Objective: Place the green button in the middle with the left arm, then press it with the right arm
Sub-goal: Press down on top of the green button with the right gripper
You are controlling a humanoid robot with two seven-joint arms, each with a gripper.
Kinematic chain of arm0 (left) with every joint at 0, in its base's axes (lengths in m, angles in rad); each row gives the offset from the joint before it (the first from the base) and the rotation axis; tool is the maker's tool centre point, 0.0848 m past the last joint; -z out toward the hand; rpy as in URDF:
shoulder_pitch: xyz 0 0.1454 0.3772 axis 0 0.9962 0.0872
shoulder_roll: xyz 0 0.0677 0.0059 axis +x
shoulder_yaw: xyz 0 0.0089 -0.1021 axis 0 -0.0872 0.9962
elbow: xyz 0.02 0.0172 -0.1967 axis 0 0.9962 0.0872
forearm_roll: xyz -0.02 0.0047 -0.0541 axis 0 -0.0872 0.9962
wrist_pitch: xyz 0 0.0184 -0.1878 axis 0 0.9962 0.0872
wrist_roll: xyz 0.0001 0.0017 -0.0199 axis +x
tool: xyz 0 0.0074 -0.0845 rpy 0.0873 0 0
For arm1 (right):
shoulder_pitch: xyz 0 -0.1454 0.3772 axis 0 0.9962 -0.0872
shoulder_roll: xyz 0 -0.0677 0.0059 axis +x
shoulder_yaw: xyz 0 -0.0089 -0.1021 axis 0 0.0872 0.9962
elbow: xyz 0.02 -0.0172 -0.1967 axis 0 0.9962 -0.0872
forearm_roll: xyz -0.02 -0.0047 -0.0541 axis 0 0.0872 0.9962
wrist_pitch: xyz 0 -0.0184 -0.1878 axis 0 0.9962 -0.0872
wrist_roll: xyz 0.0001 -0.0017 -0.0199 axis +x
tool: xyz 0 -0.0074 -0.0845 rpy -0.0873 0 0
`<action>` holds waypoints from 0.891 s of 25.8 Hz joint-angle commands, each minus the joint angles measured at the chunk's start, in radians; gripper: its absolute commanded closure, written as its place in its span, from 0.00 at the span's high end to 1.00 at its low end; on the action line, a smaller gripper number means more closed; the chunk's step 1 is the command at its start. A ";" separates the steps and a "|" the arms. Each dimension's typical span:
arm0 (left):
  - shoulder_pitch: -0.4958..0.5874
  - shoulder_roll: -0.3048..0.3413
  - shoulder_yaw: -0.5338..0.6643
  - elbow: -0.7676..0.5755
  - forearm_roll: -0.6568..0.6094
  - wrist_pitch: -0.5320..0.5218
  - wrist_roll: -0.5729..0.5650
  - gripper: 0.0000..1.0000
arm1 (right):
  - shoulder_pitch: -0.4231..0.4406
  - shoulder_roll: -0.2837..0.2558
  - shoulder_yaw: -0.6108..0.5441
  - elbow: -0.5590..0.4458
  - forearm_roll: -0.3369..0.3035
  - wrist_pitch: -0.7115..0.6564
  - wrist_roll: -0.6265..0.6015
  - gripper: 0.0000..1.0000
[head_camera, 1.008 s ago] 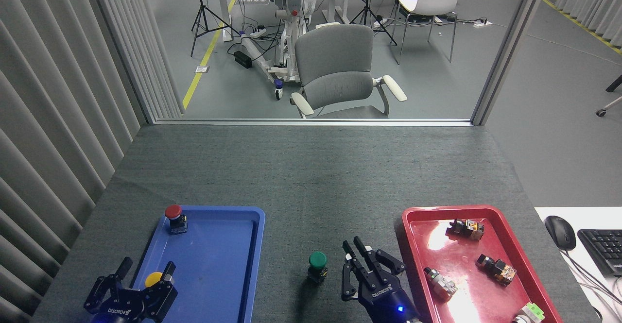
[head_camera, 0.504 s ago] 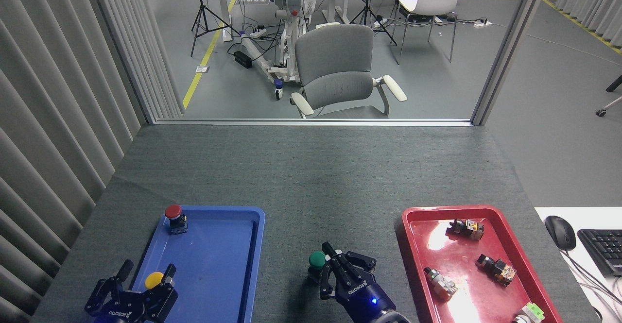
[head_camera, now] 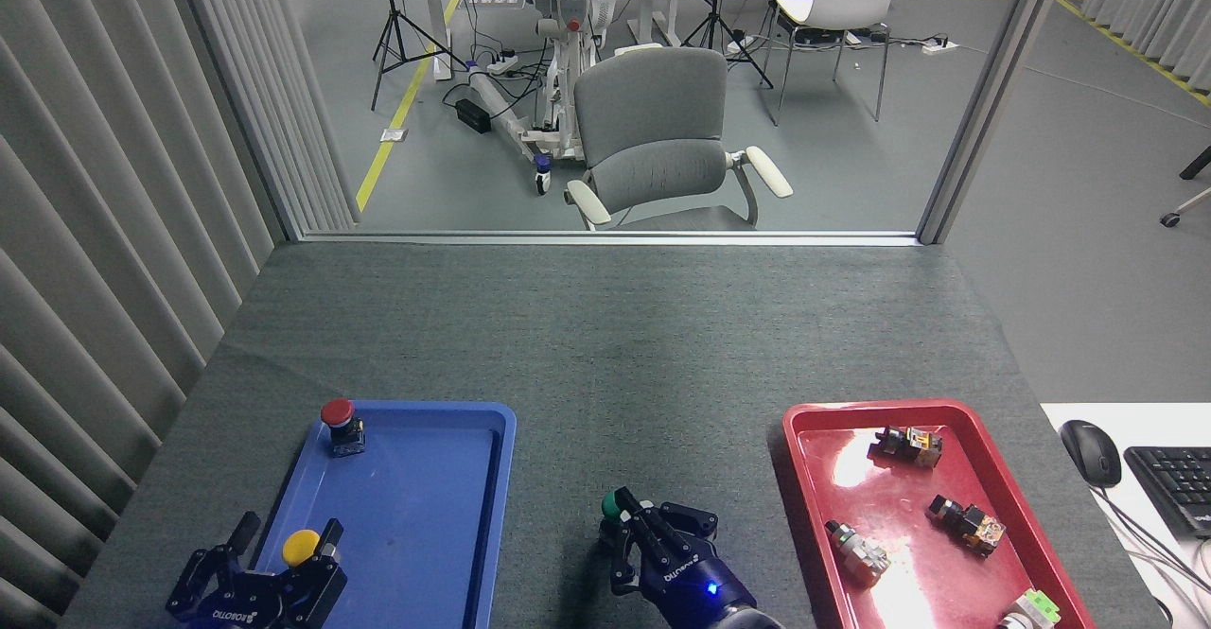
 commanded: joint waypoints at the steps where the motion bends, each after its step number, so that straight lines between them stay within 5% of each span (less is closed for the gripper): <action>1: -0.004 -0.001 0.001 0.005 0.001 0.004 -0.001 1.00 | 0.000 0.004 0.002 0.001 -0.001 0.002 0.010 0.00; 23: -0.005 -0.001 -0.001 0.003 0.001 0.005 -0.001 1.00 | -0.002 0.004 0.002 0.039 -0.009 0.005 0.018 0.00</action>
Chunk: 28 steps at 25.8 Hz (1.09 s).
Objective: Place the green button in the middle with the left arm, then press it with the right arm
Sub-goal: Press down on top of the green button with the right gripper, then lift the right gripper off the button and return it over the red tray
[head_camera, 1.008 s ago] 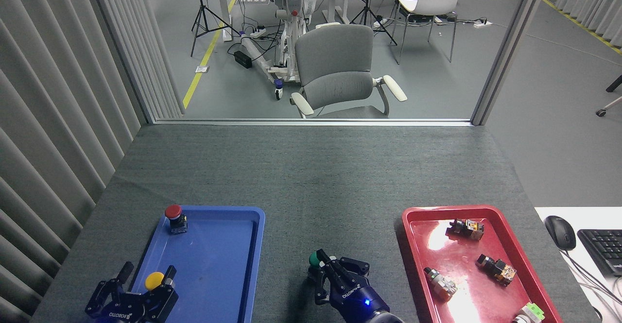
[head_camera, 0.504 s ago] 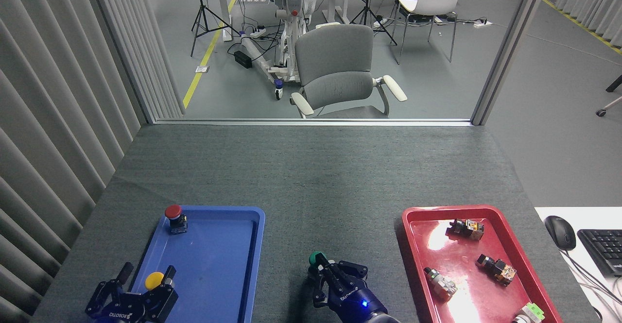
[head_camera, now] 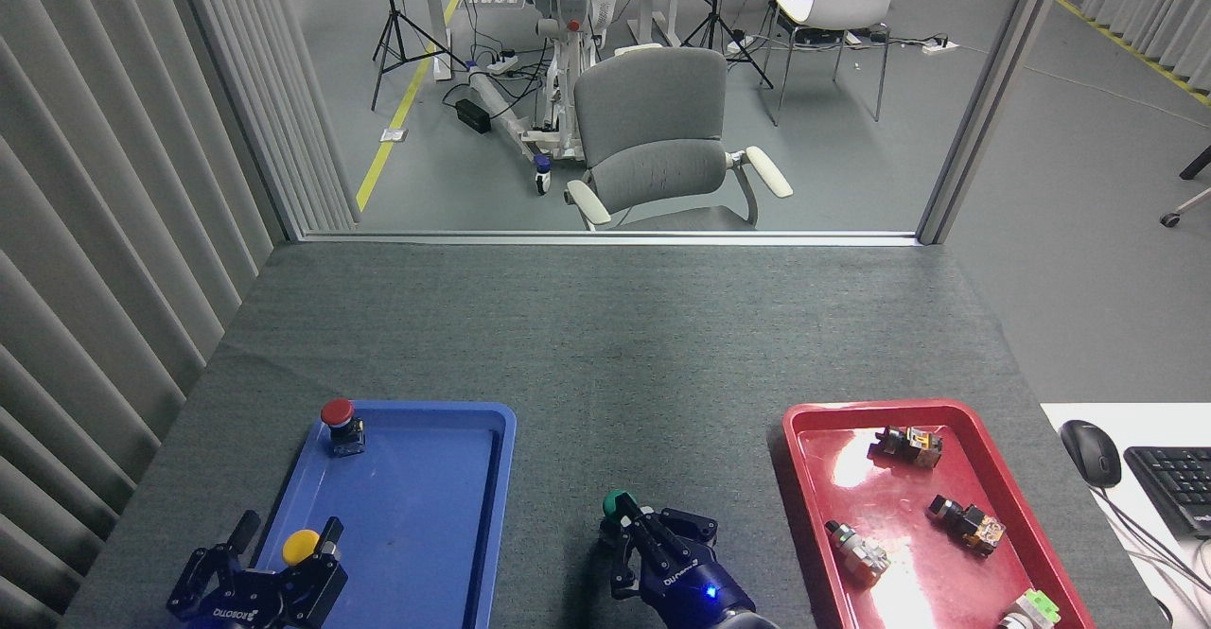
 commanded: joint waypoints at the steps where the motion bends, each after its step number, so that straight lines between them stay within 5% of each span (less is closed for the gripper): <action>1: 0.000 0.000 0.000 0.002 0.000 0.000 0.000 1.00 | 0.001 0.001 0.000 0.009 0.000 0.000 0.013 0.00; 9: 0.000 0.002 0.000 0.005 0.000 0.001 0.000 1.00 | 0.001 0.001 0.009 0.009 -0.016 0.003 0.003 0.00; 15: 0.000 0.000 0.000 0.003 0.000 0.001 0.000 1.00 | 0.001 0.012 0.011 0.002 -0.016 0.083 -0.172 0.77; 16: 0.000 0.000 0.000 0.003 0.000 0.000 0.000 1.00 | 0.002 0.012 0.011 0.002 -0.016 0.094 -0.184 0.84; 28: -0.002 0.000 0.000 0.003 0.001 0.001 0.000 1.00 | 0.013 0.002 -0.009 -0.058 -0.029 0.210 -0.273 0.88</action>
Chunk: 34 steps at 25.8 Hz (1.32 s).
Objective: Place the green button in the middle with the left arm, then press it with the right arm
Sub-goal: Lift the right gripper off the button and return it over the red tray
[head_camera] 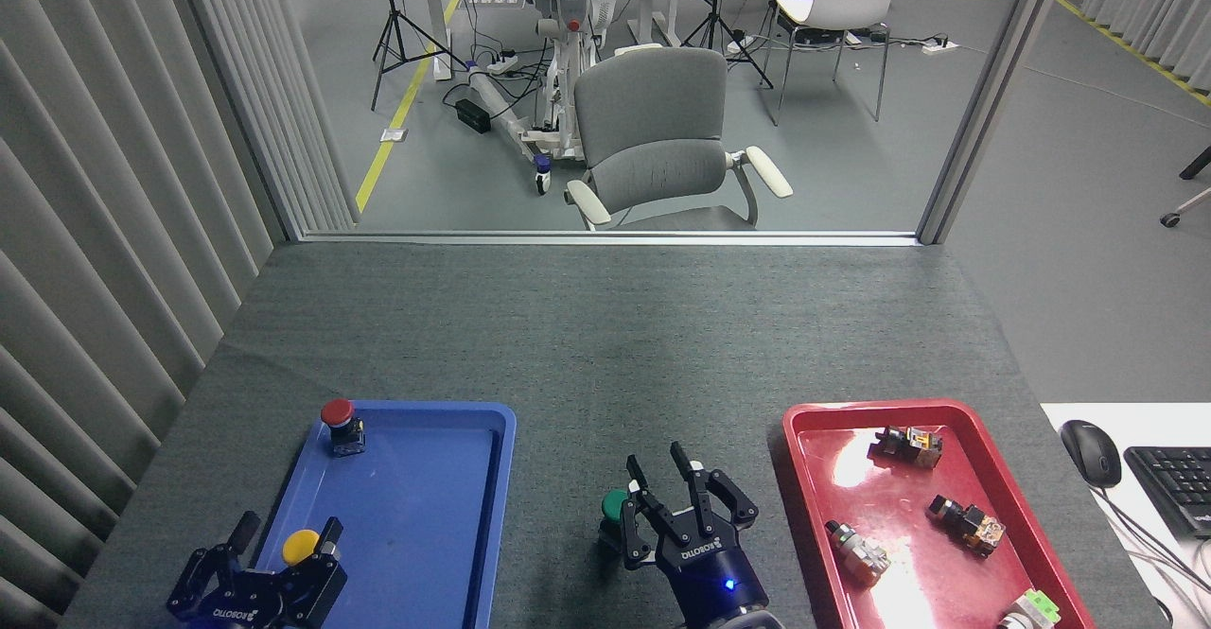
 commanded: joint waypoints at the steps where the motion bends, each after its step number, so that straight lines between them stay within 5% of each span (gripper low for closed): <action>1: 0.000 0.000 0.001 0.000 0.000 0.002 0.000 1.00 | 0.011 -0.005 -0.025 -0.031 -0.009 0.026 -0.009 0.88; 16: -0.013 0.002 0.000 0.005 0.002 0.002 0.000 1.00 | 0.212 -0.148 -0.323 -0.171 -0.044 -0.023 -0.010 0.90; 34: -0.014 -0.011 0.003 0.005 -0.001 0.002 0.000 1.00 | 0.330 -0.179 -0.346 -0.246 -0.075 0.007 0.002 0.90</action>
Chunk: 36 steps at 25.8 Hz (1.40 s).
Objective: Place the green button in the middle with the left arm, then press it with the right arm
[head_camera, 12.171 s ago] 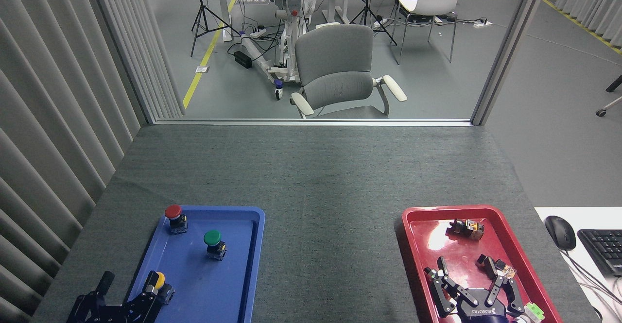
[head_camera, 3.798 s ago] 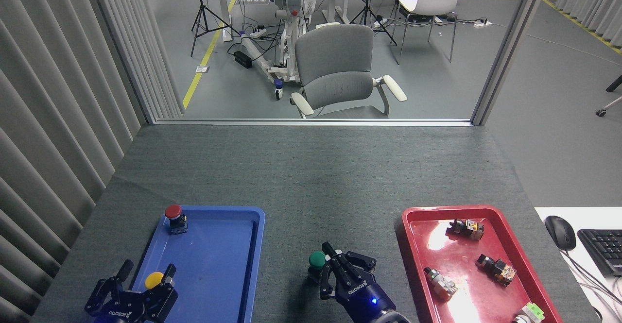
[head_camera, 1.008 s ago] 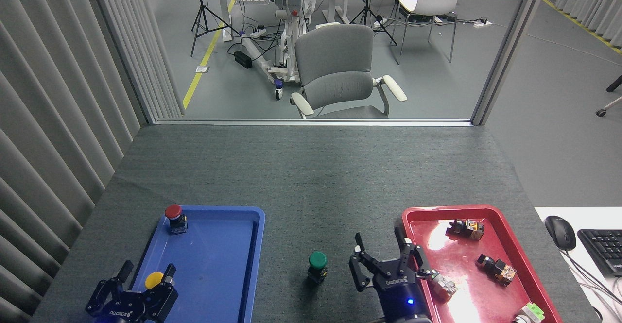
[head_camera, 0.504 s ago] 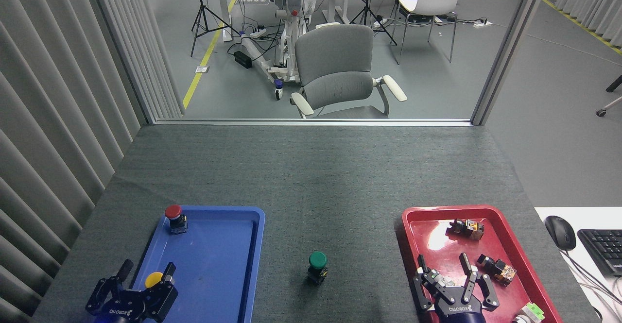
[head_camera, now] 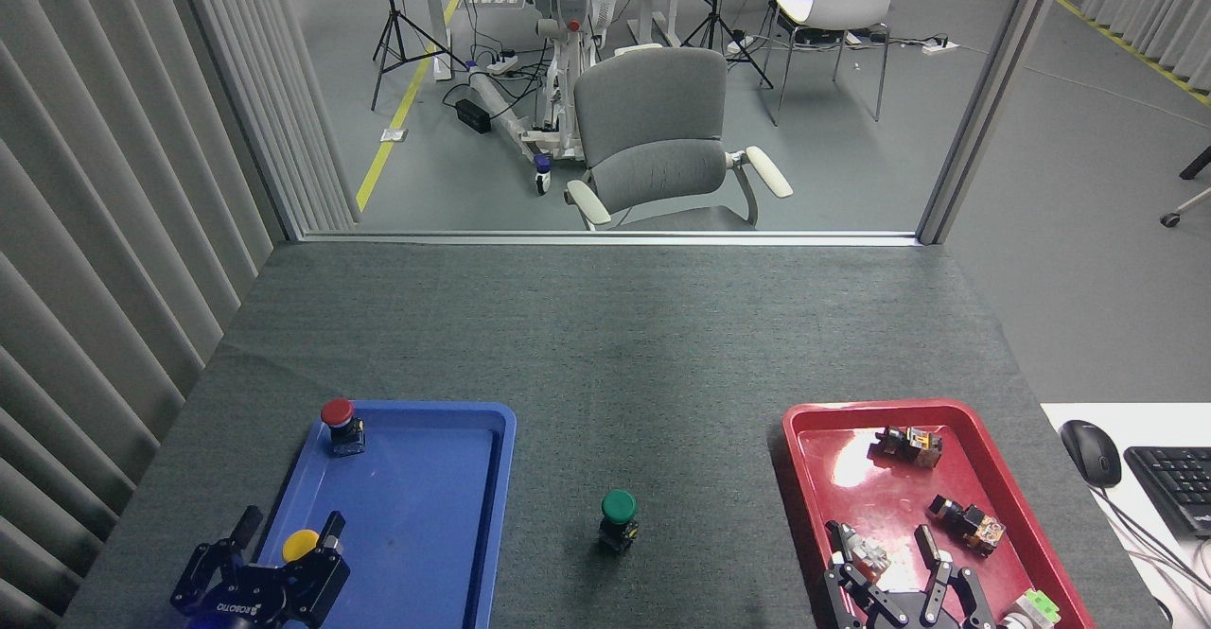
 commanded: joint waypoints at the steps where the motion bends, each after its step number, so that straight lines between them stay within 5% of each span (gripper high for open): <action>1: -0.001 -0.002 0.005 0.000 -0.001 -0.002 0.000 1.00 | 0.006 0.000 0.000 -0.005 -0.001 0.019 0.003 0.90; 36: -0.004 0.009 0.023 0.008 0.010 -0.002 0.002 1.00 | 0.002 0.007 -0.002 -0.007 -0.001 0.019 0.000 0.92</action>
